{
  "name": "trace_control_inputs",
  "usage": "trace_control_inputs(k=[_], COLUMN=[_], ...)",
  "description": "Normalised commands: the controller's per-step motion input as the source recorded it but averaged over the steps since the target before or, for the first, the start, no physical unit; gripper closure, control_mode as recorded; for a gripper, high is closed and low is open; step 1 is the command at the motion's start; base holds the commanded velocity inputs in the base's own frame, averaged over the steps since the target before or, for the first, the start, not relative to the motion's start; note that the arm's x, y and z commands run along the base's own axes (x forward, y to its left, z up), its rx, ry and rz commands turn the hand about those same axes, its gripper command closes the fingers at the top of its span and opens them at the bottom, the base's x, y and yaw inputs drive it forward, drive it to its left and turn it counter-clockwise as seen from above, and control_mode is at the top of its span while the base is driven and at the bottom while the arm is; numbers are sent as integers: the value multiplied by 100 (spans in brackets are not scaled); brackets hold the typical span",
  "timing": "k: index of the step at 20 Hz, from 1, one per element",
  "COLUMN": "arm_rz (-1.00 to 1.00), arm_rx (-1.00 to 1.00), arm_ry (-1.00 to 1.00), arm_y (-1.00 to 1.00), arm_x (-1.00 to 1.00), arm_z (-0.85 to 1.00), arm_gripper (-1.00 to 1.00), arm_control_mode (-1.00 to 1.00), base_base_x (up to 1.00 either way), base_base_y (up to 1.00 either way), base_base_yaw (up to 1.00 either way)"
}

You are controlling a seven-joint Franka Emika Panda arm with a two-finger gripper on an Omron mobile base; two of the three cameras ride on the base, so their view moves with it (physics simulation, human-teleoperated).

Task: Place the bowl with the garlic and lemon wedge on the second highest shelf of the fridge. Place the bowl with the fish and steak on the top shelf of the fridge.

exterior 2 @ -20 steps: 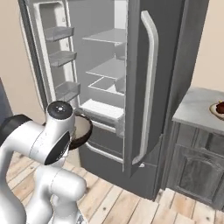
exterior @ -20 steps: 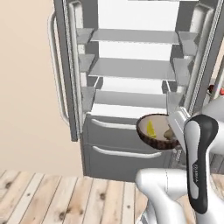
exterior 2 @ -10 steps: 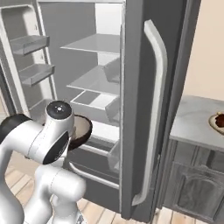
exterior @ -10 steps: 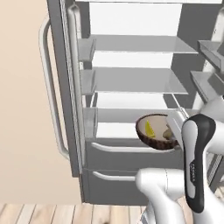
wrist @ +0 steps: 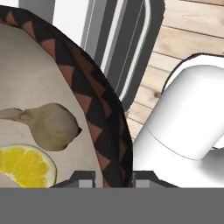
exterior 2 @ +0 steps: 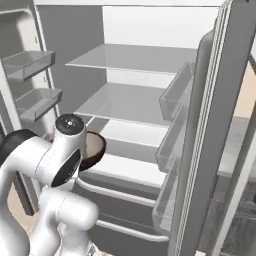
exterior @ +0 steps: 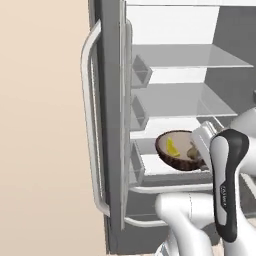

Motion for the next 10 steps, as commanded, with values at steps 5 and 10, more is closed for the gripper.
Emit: trace_control_inputs(k=[5,10], arm_rz=[0,0], arm_rx=[0,0], arm_ry=[0,0], arm_y=[0,0], arm_x=[0,0], arm_z=[0,0], arm_gripper=[100,100], arm_control_mode=[100,100], base_base_x=[44,41], base_base_y=[-14,-14], base_base_yaw=[-17,-10])
